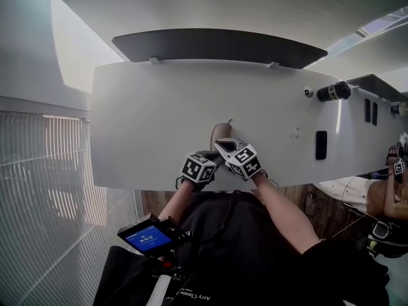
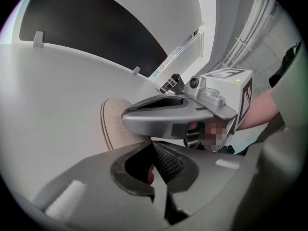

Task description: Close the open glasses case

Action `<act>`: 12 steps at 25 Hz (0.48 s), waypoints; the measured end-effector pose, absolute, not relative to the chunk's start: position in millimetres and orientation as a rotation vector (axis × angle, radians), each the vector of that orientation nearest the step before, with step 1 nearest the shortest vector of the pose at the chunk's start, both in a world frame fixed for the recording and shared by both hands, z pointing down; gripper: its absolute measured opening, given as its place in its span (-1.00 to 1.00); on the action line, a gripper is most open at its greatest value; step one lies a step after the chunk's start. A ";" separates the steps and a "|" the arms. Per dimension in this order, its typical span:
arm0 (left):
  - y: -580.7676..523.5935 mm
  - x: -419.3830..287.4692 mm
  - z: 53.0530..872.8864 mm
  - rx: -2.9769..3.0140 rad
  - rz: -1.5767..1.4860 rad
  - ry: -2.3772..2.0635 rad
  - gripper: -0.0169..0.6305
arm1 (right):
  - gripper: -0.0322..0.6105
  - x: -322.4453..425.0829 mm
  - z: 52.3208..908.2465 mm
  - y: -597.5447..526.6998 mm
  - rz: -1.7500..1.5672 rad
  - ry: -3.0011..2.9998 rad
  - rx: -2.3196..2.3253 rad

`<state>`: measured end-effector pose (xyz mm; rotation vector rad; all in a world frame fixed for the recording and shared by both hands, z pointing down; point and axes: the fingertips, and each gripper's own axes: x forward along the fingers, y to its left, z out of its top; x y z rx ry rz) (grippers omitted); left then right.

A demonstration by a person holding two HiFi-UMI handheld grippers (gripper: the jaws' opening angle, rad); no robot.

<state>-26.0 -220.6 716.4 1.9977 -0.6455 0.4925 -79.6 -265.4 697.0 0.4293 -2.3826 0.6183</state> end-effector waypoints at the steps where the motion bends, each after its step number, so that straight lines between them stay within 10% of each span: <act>1: -219.8 -25.9 716.4 1.998 0.497 -0.644 -0.93 | -0.89 -74.2 692.7 -267.0 0.628 -2.400 0.464; 12: -215.3 -26.8 711.4 1.950 0.467 -0.634 -0.93 | -0.89 22.6 673.3 -266.5 0.652 -2.380 0.766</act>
